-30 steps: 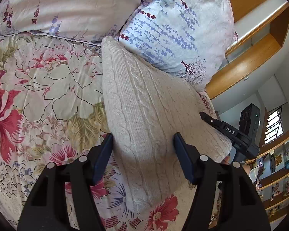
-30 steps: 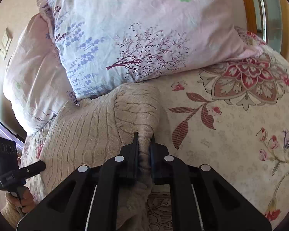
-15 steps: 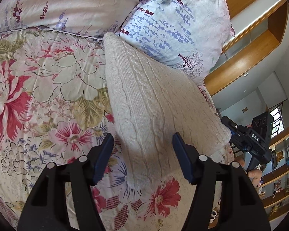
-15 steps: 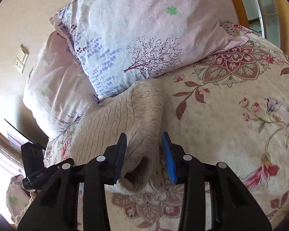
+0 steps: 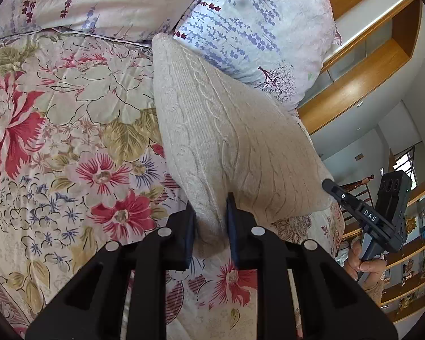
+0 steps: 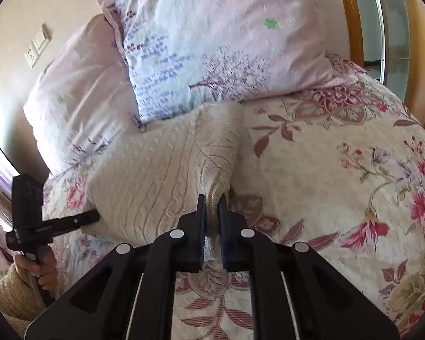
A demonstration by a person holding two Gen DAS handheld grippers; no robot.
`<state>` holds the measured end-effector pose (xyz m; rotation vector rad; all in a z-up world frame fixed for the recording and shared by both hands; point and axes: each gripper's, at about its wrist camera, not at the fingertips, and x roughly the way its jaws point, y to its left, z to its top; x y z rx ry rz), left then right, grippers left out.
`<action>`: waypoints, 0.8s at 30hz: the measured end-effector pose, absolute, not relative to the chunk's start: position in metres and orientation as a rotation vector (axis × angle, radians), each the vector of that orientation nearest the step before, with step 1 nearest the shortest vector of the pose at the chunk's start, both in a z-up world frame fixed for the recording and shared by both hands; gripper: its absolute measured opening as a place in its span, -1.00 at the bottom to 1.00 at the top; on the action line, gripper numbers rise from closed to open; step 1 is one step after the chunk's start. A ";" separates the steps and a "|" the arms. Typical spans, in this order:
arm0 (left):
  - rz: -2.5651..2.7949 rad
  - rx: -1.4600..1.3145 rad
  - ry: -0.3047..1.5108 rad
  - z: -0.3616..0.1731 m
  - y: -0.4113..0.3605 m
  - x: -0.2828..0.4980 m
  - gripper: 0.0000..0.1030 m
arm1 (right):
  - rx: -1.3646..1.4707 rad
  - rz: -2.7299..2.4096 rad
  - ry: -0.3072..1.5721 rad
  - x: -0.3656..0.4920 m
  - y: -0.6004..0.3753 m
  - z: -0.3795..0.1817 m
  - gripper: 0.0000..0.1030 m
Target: Fold small clothes
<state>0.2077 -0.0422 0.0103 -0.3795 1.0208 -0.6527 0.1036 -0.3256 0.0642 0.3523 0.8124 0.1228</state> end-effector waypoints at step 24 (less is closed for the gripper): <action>-0.638 -0.441 0.922 0.032 -0.021 0.210 0.52 | 0.638 0.179 0.841 0.121 -0.366 0.063 0.67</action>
